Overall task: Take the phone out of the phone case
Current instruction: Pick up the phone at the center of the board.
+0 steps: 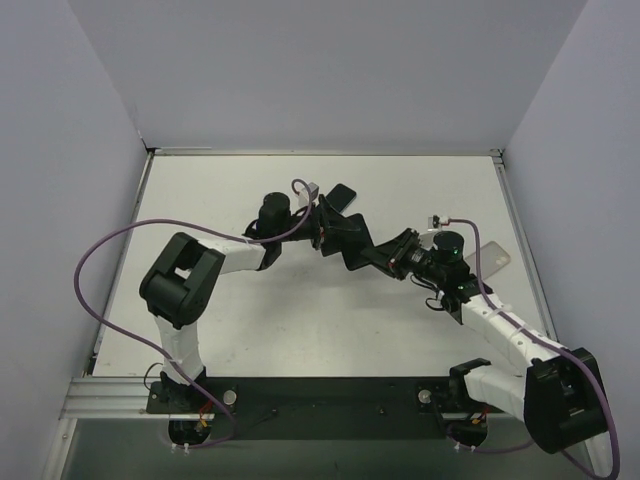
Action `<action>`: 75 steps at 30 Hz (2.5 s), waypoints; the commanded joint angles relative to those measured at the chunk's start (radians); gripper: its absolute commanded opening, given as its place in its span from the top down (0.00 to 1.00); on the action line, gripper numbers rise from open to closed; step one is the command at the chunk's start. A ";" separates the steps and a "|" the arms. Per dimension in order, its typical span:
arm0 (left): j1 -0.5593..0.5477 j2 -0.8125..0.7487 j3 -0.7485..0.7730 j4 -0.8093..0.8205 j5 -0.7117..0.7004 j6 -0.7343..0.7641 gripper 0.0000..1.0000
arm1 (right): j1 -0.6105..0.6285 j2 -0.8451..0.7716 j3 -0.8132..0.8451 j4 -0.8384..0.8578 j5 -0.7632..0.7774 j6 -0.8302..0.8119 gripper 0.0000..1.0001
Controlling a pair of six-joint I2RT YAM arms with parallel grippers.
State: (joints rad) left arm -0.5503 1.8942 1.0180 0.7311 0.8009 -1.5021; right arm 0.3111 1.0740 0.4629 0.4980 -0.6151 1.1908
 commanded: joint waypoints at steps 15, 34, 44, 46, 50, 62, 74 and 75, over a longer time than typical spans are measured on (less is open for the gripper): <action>0.046 -0.007 0.074 0.051 -0.019 -0.037 0.46 | 0.102 0.087 -0.015 0.332 0.006 0.109 1.00; 0.090 -0.006 0.028 0.280 -0.066 -0.198 0.53 | 0.103 0.221 -0.118 0.720 -0.021 0.313 1.00; 0.107 0.000 0.054 0.232 -0.069 -0.182 0.59 | 0.118 0.196 -0.102 0.659 -0.028 0.279 1.00; 0.115 0.003 0.056 0.252 -0.072 -0.198 0.62 | 0.121 0.190 -0.102 0.656 -0.031 0.276 1.00; 0.119 0.016 0.080 0.255 -0.058 -0.208 0.92 | 0.126 0.188 -0.092 0.627 -0.043 0.260 1.00; 0.136 -0.012 0.050 0.286 -0.034 -0.216 1.00 | 0.099 0.081 -0.021 0.318 -0.040 0.133 0.34; 0.135 -0.038 0.056 0.263 -0.028 -0.188 1.00 | 0.072 0.112 0.045 0.361 -0.078 0.155 0.44; 0.136 -0.041 0.056 0.252 -0.029 -0.181 1.00 | 0.074 0.116 0.048 0.369 -0.077 0.156 0.45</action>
State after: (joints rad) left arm -0.4171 1.9190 1.0348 0.9047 0.7685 -1.6924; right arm 0.3748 1.1702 0.4530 0.8043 -0.6670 1.3594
